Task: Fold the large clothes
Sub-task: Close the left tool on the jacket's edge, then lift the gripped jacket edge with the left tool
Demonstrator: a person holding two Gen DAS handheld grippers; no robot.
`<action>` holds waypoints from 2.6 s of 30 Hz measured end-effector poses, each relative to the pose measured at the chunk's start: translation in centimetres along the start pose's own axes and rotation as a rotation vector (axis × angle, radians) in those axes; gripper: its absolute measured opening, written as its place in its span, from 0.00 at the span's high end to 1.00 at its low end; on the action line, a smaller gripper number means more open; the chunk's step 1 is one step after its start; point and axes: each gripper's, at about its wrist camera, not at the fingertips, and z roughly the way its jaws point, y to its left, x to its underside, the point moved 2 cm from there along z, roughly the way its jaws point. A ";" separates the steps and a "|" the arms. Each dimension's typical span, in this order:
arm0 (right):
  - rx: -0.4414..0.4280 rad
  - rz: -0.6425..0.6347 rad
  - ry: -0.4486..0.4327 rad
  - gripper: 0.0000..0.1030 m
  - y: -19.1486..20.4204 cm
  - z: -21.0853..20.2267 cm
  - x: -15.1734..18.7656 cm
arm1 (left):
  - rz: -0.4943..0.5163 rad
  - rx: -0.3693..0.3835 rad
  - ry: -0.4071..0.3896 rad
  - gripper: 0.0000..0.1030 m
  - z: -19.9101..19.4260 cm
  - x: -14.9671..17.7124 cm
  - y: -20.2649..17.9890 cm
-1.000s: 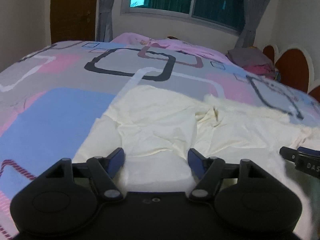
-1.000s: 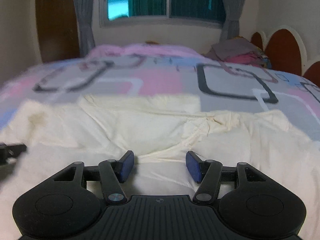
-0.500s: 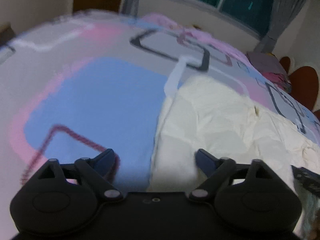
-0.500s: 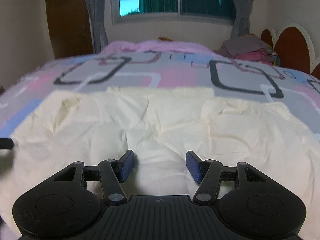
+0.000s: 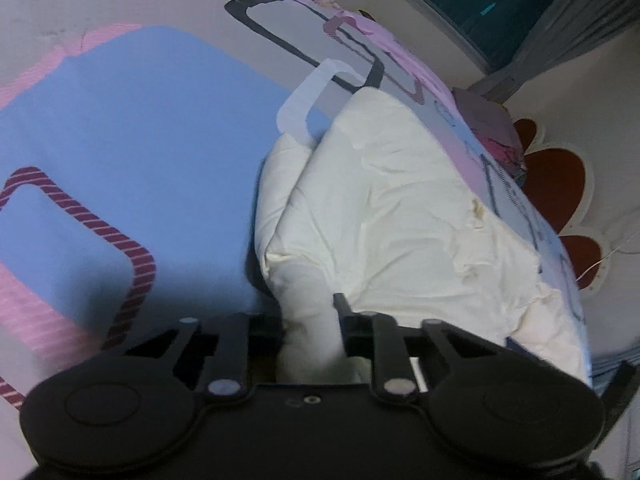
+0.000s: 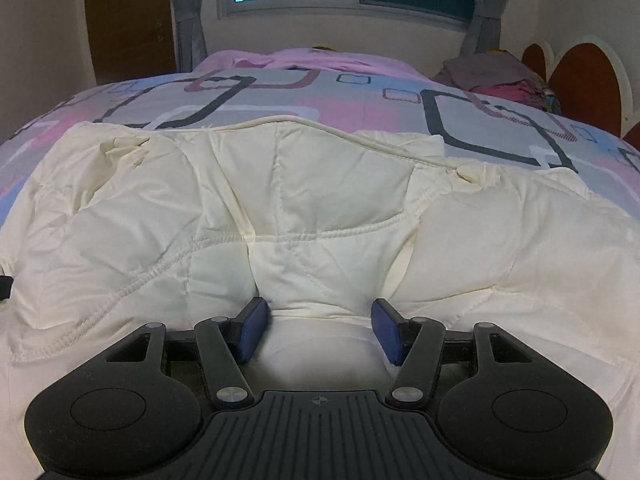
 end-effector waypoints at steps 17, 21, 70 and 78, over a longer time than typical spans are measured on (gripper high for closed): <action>-0.149 0.049 -0.006 0.43 -2.8 -3.4 -1.7 | 0.088 0.056 -0.114 0.90 -4.2 -0.2 -9.5; -0.161 0.048 -0.059 0.44 -4.0 -5.2 -1.9 | 0.106 0.035 -0.133 0.90 -4.3 0.0 -10.5; -0.213 0.042 0.009 0.70 -3.4 -2.2 -1.8 | 0.125 0.123 -0.222 0.93 -7.2 1.1 -15.1; -0.191 0.113 -0.100 0.70 -10.8 -9.6 -1.6 | 0.323 0.291 -0.162 0.93 -4.8 3.1 -27.0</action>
